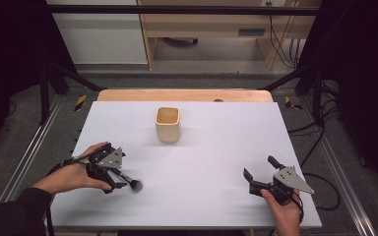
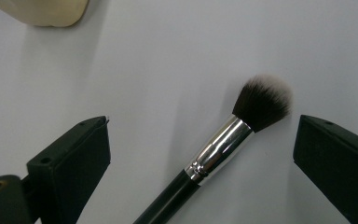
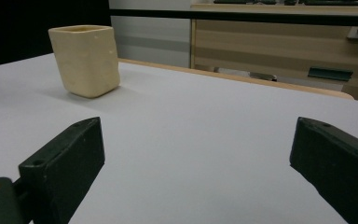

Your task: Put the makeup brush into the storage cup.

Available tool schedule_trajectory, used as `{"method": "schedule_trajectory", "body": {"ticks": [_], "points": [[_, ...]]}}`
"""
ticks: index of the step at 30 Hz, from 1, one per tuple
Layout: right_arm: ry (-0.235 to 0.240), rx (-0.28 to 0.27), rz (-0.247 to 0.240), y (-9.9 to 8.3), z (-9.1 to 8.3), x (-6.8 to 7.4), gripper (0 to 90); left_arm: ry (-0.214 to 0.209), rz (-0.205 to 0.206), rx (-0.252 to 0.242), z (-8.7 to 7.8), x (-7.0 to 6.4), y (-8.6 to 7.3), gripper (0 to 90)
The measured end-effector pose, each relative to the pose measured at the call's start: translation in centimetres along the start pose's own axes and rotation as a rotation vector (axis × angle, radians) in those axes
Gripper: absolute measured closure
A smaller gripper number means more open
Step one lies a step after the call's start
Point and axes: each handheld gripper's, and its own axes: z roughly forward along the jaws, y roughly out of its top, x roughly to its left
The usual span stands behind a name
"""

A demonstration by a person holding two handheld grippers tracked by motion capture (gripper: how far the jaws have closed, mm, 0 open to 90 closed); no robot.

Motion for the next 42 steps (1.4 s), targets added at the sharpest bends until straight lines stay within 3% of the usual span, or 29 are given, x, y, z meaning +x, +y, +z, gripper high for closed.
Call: {"method": "schedule_trajectory", "body": {"ticks": [7, 19, 24, 42], "points": [[-0.002, -0.004, 0.005, 0.0, 0.0, 0.0, 3.4, -0.027, 0.049, 0.060, 0.1, 0.1, 0.5, 3.7], [0.007, -0.013, -0.001, 0.1, -0.1, 0.0, 3.1, -0.043, 0.110, 0.121, -0.2, -0.1, 1.4, 4.6], [0.006, -0.018, 0.003, 0.1, -0.1, -0.1, 3.1, -0.042, 0.106, 0.117, -0.2, -0.1, 1.5, 4.5], [0.002, -0.016, 0.009, 0.1, -0.2, -0.1, 3.3, -0.058, 0.137, 0.194, 0.6, 0.4, 1.3, 5.3]]}}
